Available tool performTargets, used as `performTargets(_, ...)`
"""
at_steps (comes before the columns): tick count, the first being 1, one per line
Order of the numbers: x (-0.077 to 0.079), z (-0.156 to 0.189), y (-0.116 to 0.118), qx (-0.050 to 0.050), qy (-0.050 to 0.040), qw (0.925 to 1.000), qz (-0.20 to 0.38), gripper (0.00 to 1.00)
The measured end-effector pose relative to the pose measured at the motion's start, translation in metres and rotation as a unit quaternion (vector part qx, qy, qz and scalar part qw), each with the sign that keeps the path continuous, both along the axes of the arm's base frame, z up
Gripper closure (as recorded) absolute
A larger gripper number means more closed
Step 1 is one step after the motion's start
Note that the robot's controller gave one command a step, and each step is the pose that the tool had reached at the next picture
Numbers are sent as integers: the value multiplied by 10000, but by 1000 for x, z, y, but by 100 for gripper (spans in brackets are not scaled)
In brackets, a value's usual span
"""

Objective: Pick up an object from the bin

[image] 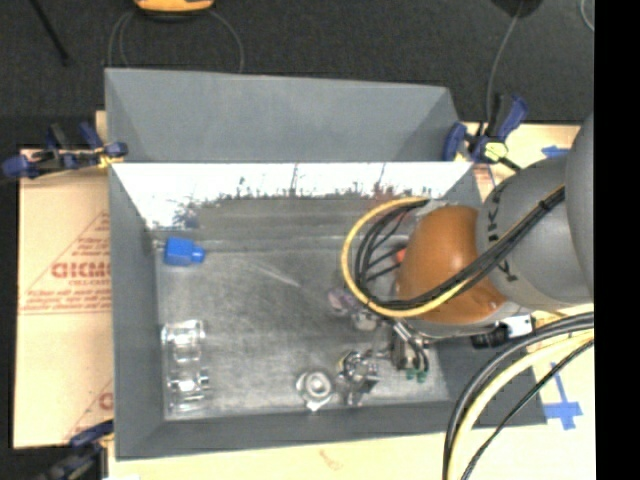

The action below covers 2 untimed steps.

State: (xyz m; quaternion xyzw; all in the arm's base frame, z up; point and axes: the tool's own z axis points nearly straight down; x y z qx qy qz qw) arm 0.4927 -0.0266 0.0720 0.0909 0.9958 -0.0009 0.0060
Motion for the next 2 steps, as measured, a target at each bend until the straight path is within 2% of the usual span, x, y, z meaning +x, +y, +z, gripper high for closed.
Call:
performTargets(1, 3, 4, 0, -1, -48, 10000, 2, 100)
performTargets(2, -2, 167, -7, -8, 14, 9923, 1240, 100)
